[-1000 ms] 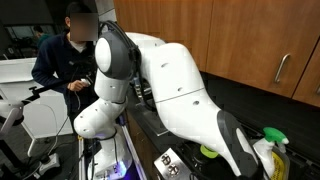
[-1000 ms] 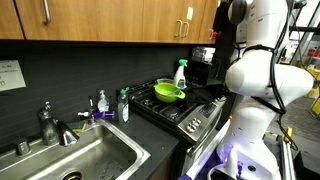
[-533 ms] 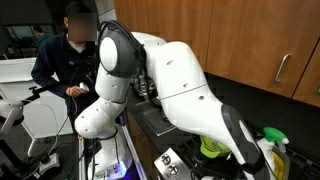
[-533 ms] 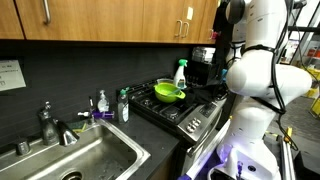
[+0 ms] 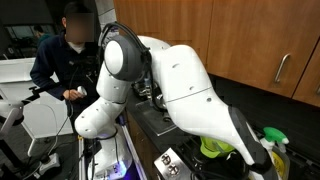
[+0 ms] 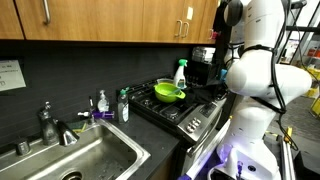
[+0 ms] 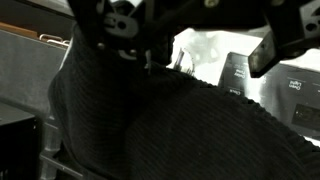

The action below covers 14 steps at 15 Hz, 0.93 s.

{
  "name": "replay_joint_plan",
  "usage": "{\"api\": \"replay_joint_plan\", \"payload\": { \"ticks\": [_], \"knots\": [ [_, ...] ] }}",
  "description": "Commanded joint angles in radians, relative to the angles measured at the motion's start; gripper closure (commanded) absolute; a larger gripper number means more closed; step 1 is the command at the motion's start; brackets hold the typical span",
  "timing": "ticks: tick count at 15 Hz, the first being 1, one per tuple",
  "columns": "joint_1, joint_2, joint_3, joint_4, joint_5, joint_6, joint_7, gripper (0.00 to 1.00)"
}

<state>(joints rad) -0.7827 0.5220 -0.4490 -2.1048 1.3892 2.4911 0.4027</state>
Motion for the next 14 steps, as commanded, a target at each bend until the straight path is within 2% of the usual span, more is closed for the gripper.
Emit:
{"api": "replay_joint_plan", "payload": {
  "ticks": [1, 8, 14],
  "knots": [
    [0.000, 0.049, -0.004, 0.051, -0.047, -0.004, 0.080, 0.00],
    [-0.014, 0.119, -0.006, 0.110, -0.081, -0.010, 0.168, 0.00],
    [-0.025, 0.151, -0.003, 0.133, -0.082, -0.012, 0.194, 0.00]
  ]
}}
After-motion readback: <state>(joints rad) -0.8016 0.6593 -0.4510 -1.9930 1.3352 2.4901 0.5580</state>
